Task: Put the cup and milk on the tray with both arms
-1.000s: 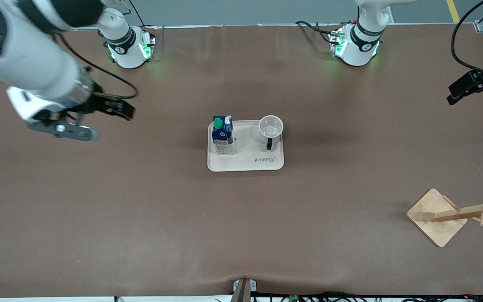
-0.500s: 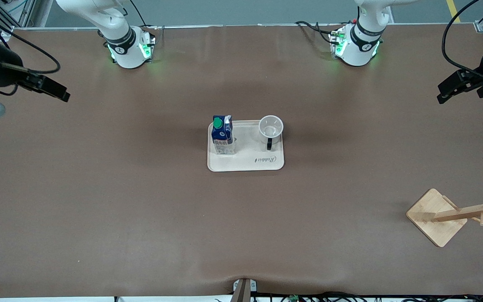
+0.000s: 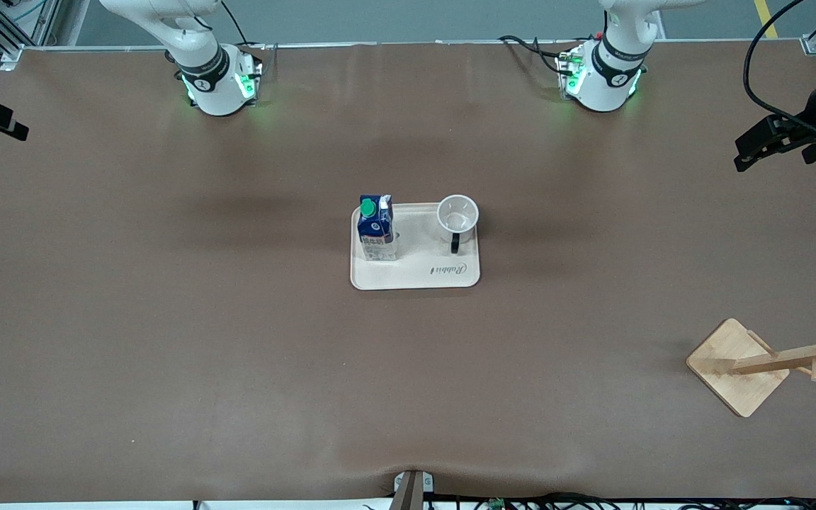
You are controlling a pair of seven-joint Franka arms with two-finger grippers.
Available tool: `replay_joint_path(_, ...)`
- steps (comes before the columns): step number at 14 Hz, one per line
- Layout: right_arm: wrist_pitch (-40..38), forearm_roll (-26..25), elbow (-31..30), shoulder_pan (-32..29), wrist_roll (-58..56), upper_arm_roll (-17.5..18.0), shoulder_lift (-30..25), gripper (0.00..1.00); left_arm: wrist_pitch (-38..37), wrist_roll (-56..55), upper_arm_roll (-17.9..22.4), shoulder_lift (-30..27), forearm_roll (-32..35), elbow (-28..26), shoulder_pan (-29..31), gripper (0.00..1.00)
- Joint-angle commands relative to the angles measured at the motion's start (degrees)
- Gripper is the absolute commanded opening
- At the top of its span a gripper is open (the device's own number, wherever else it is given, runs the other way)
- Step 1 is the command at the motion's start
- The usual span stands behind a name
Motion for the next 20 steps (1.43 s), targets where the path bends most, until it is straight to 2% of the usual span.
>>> replay_joint_path(1,1.0,0.1,0.0,-0.2,-0.1,1.4,-1.2,1.00,-0.4,1.0,0.1,-1.0,-0.1,-0.7,0.2,1.00)
replay_joint_path(6,9.4,1.2,-4.9,2.8,-0.2,1.6,-0.7,1.00,-0.4,1.1,0.1,-1.0,-0.1,-0.7,0.2,1.00)
replay_joint_path(9,9.0,0.7,-4.5,4.8,-0.1,1.6,-0.6,1.00,-0.4,1.1,0.0,-1.1,-0.1,-0.7,0.1,1.00)
replay_joint_path(15,4.9,0.5,-2.4,4.3,-0.1,1.5,-0.6,1.00,-1.4,1.1,0.0,-1.6,-0.8,-0.8,0.2,1.00)
replay_joint_path(20,5.6,0.5,-2.3,4.2,-0.1,1.2,-0.4,1.00,-0.9,1.1,0.0,-1.3,-0.8,-0.7,0.3,1.00)
